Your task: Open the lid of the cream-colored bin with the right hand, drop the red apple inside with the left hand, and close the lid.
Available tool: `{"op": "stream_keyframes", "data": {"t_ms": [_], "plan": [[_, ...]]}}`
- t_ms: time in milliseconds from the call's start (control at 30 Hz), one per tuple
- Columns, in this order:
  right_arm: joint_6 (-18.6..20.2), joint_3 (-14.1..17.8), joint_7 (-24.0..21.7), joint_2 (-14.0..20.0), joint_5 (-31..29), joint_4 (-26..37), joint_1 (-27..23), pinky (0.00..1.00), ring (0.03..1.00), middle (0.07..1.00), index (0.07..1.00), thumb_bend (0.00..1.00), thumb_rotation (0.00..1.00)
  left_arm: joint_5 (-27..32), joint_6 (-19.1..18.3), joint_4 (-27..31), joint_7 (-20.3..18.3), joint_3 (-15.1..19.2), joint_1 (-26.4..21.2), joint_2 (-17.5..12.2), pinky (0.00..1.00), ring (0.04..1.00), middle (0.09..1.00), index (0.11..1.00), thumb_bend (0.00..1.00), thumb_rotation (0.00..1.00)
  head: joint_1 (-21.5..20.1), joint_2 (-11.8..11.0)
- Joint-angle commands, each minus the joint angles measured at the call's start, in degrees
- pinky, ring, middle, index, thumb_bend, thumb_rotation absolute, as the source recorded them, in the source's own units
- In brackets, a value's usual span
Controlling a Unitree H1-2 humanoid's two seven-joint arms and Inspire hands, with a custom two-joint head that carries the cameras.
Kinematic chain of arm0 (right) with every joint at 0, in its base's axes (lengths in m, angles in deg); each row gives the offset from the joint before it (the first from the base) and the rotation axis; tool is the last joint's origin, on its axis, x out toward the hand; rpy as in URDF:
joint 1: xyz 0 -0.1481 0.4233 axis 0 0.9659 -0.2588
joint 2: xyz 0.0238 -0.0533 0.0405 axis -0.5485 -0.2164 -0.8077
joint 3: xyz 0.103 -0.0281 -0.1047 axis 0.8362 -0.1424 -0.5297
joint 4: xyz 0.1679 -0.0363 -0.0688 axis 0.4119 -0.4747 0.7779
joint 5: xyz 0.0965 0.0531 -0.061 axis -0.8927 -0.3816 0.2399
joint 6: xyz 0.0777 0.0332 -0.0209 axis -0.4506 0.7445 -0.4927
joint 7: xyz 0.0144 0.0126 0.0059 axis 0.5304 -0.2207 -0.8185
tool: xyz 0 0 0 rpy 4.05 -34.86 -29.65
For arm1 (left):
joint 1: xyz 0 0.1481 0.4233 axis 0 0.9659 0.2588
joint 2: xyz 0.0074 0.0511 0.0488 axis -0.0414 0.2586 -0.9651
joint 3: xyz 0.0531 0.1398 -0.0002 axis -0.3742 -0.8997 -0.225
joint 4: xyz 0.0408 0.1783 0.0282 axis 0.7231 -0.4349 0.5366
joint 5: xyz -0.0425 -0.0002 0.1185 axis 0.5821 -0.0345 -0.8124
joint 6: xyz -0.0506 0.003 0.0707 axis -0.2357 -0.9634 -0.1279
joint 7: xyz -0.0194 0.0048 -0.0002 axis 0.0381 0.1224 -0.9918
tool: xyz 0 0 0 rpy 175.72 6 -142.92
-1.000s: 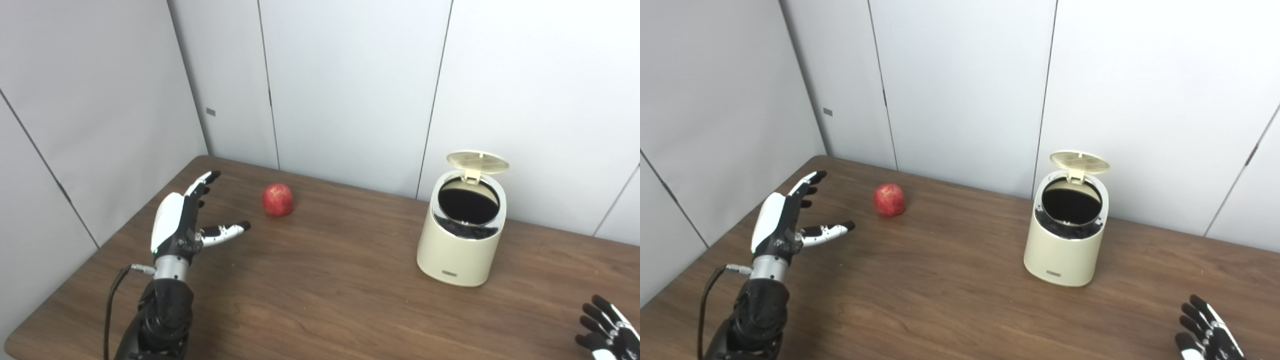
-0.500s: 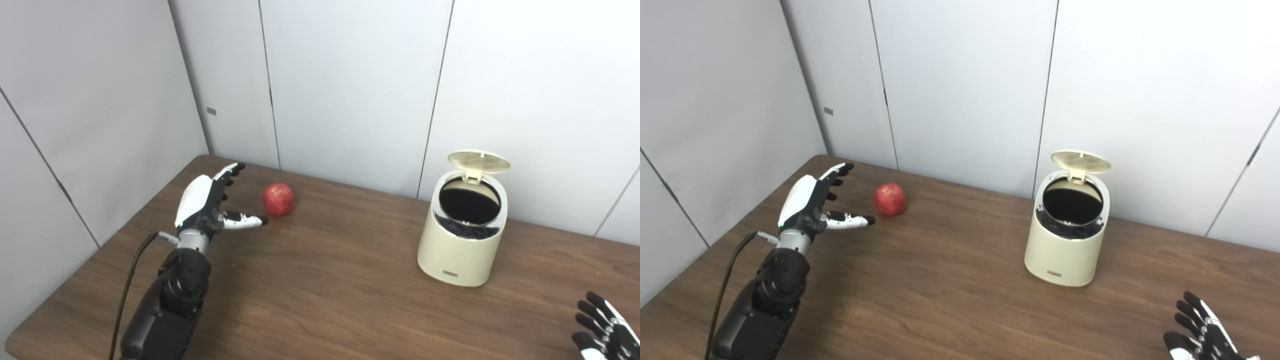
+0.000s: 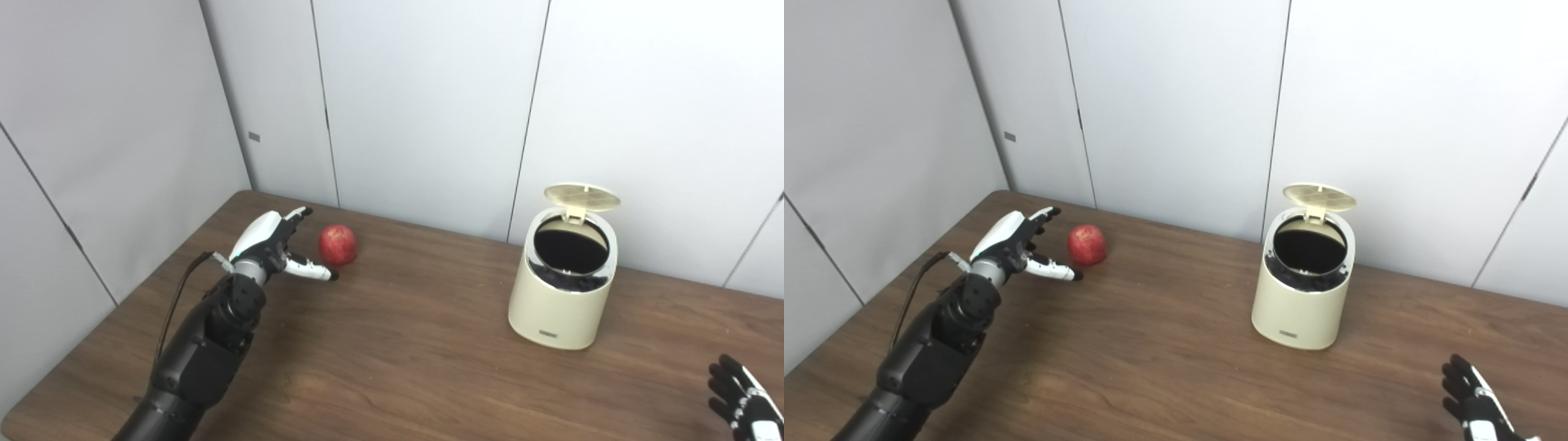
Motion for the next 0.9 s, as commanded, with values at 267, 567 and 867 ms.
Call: {"op": "stream_keyframes", "data": {"t_ms": [267, 567, 867], "plan": [[-2.3, 0.1, 0.3, -0.4, -0.7, 1.8, -0.4, 0.89, 0.925, 0.907, 0.927, 0.51, 1.0, -3.8, -0.3, -3.8, -0.6, -3.3, -6.0, -5.6, 0.84, 0.978, 0.986, 0.979, 0.94, 0.21, -0.2, 0.2], [-3.1, -0.9, -0.6, -0.2, -1.0, 1.6, 0.0, 0.91, 0.929, 0.917, 0.934, 0.5, 1.0, -3.4, 2.0, -6.8, 1.5, -3.9, -8.5, -4.8, 0.75, 0.895, 0.949, 0.953, 0.92, 0.19, -0.9, 0.1], [-1.7, -1.2, -0.4, -0.2, -0.7, 2.4, 0.5, 0.92, 0.937, 0.918, 0.924, 0.46, 1.0, -1.9, 1.5, -8.8, 0.7, -4.8, -10.7, -3.2, 0.73, 0.869, 0.935, 0.959, 0.92, 0.21, -1.5, -0.1]]}}
